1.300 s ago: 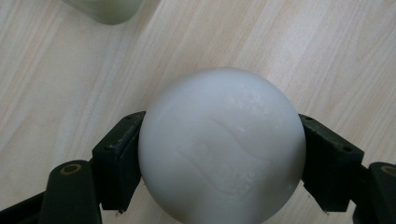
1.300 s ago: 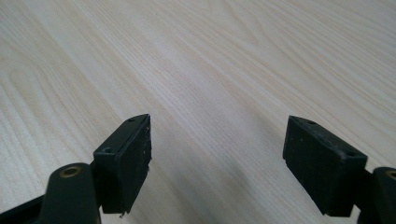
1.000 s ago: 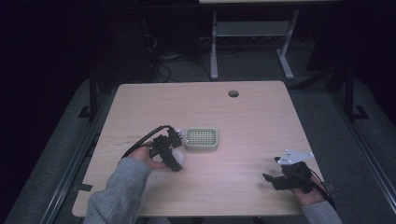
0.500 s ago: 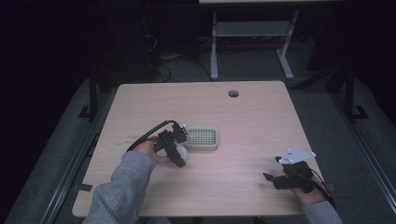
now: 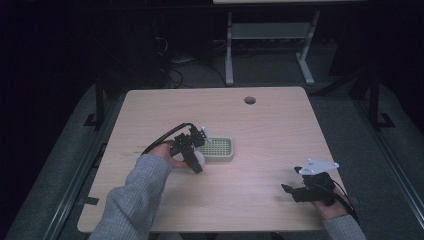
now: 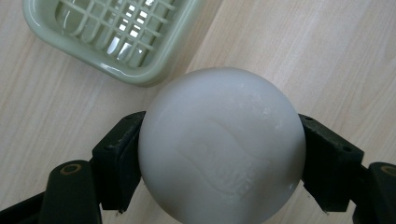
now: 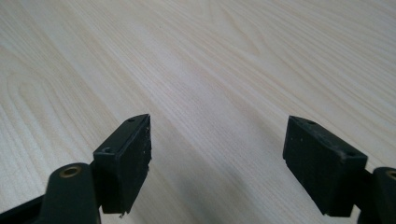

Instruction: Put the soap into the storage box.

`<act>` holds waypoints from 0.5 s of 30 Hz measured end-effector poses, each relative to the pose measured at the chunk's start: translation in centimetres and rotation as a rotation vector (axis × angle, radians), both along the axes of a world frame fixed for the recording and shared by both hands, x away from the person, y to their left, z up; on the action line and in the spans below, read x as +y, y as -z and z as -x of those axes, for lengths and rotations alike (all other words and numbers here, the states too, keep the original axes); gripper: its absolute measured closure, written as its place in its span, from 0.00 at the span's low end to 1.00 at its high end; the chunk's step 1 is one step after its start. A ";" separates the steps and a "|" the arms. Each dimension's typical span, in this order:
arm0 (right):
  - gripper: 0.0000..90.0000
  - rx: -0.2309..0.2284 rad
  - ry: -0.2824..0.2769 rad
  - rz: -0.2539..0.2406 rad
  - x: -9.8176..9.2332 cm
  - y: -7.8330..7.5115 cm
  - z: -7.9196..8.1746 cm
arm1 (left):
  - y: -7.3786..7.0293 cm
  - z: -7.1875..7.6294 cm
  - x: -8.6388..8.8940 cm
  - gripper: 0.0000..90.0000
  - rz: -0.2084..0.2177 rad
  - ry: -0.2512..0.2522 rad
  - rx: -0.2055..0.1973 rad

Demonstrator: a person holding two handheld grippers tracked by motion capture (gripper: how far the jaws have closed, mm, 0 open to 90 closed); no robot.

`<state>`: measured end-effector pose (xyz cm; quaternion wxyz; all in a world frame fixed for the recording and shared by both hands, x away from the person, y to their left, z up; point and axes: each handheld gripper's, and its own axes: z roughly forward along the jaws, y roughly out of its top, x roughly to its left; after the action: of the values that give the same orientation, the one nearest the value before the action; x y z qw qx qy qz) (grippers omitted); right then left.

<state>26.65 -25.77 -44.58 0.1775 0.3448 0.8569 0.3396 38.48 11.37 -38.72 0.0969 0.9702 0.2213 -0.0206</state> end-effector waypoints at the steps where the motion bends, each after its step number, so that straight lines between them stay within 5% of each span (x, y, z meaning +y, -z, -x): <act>1: 0.26 -0.001 -0.002 0.002 0.0 0.0 0.0 | 0.0 -0.1 -0.1 0.26 -0.002 0.004 0.003; 15: 0.26 -0.005 0.001 -0.004 -0.2 -0.1 0.0 | -0.3 -1.8 -0.8 0.27 -0.018 -0.011 -0.004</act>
<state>26.63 -25.93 -44.49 0.1793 0.3446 0.8555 0.3423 40.25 10.61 -38.37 0.0889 0.9698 0.2266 -0.0160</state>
